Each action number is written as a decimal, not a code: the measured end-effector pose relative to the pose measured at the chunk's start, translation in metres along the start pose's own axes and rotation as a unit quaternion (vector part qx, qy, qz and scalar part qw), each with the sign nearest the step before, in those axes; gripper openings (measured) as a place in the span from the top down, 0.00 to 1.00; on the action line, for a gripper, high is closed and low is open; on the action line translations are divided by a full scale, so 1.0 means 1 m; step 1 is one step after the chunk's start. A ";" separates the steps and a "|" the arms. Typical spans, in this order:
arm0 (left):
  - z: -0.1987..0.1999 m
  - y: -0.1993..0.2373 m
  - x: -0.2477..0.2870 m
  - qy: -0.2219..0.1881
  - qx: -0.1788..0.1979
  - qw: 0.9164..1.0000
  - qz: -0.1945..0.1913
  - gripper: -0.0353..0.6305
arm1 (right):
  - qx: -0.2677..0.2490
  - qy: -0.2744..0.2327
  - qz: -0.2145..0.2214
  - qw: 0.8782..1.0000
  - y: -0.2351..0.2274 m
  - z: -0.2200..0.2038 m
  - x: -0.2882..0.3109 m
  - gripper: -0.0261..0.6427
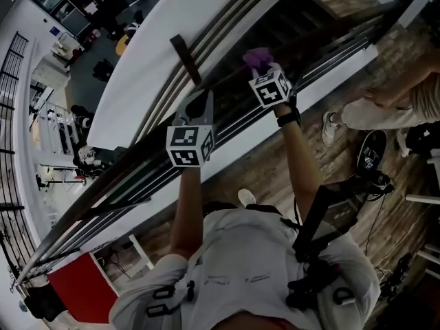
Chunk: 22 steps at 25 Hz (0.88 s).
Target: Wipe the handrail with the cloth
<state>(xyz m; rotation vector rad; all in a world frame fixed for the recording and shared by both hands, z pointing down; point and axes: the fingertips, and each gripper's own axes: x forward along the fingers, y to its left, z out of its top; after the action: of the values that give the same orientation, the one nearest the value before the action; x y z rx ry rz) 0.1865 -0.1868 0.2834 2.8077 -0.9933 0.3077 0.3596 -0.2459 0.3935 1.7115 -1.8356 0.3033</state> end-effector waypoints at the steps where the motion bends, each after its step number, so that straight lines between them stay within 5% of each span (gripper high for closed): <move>1: 0.001 -0.007 0.005 0.001 -0.001 1.000 -0.009 0.95 | 0.007 0.002 -0.010 1.000 -0.021 -0.002 0.001 0.89; 11: -0.011 -0.037 0.016 0.009 -0.001 0.999 -0.048 0.95 | 0.043 0.054 -0.088 0.994 -0.161 -0.028 0.008 0.89; 18: -0.014 0.017 -0.033 0.009 -0.017 1.000 -0.009 0.95 | -0.038 0.073 -0.156 0.984 -0.134 -0.025 0.028 0.89; 22: -0.005 0.032 -0.053 -0.020 -0.029 0.999 0.002 0.95 | -0.038 0.087 -0.123 0.988 -0.111 -0.027 0.020 0.89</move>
<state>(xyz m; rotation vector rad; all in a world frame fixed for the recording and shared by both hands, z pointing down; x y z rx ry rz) 0.1256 -0.1786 0.2773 2.7691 -1.0002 0.2212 0.4736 -0.2629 0.4002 1.7760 -1.4767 0.2678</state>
